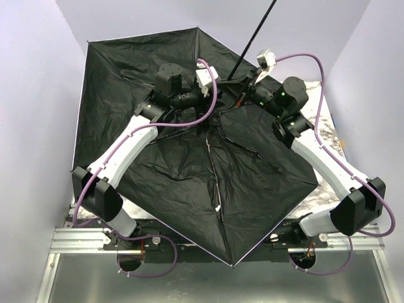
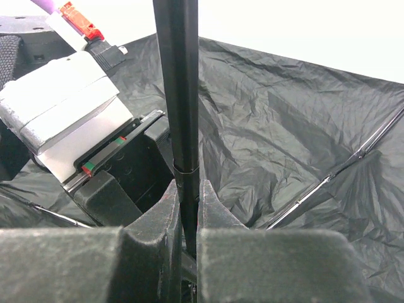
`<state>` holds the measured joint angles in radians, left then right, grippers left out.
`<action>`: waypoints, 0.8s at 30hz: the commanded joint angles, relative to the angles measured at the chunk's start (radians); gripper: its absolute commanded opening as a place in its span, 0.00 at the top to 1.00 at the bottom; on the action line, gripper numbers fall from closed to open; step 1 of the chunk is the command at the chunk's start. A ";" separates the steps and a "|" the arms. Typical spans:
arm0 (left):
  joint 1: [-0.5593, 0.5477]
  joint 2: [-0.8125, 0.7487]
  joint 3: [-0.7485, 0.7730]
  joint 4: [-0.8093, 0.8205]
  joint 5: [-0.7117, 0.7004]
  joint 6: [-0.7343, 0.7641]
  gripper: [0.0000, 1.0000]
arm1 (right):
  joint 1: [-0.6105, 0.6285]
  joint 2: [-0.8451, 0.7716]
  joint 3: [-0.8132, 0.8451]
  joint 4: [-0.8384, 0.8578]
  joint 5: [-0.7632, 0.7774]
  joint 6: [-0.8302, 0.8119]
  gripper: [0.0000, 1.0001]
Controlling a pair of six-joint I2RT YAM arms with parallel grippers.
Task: Open the umbrella
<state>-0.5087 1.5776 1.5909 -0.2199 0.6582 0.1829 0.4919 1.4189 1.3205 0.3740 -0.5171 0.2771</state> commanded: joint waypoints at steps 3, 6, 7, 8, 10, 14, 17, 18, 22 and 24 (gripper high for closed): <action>-0.016 0.013 0.056 -0.034 -0.088 0.043 0.68 | 0.020 -0.049 0.009 0.086 -0.066 0.048 1.00; -0.014 0.033 0.064 -0.091 -0.129 0.075 0.73 | 0.019 -0.050 0.015 0.091 -0.067 0.056 1.00; -0.010 0.033 0.055 -0.095 -0.140 0.080 0.73 | 0.019 -0.049 0.020 0.085 -0.069 0.054 1.00; -0.003 0.029 0.042 -0.090 -0.139 0.077 0.74 | 0.019 -0.051 0.022 0.080 -0.069 0.055 1.00; 0.008 0.024 0.021 -0.078 -0.126 0.064 0.75 | 0.019 -0.053 0.023 0.077 -0.072 0.057 1.00; 0.012 0.026 0.000 -0.107 -0.118 0.102 0.83 | 0.019 -0.059 0.020 0.091 -0.075 0.070 1.00; 0.016 0.021 -0.043 -0.117 -0.123 0.142 0.91 | 0.019 -0.061 0.030 0.101 -0.072 0.076 1.00; 0.019 0.020 -0.052 -0.125 -0.124 0.148 0.95 | 0.019 -0.061 0.036 0.103 -0.071 0.076 1.00; 0.049 0.033 -0.067 -0.164 -0.136 0.140 0.90 | 0.018 -0.065 0.065 0.096 -0.039 0.068 1.00; 0.069 0.037 -0.082 -0.165 -0.131 0.133 0.81 | 0.019 -0.061 0.082 0.095 -0.037 0.068 1.00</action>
<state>-0.5243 1.5734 1.5738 -0.2695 0.6300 0.2619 0.4984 1.4136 1.3205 0.3267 -0.5232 0.2810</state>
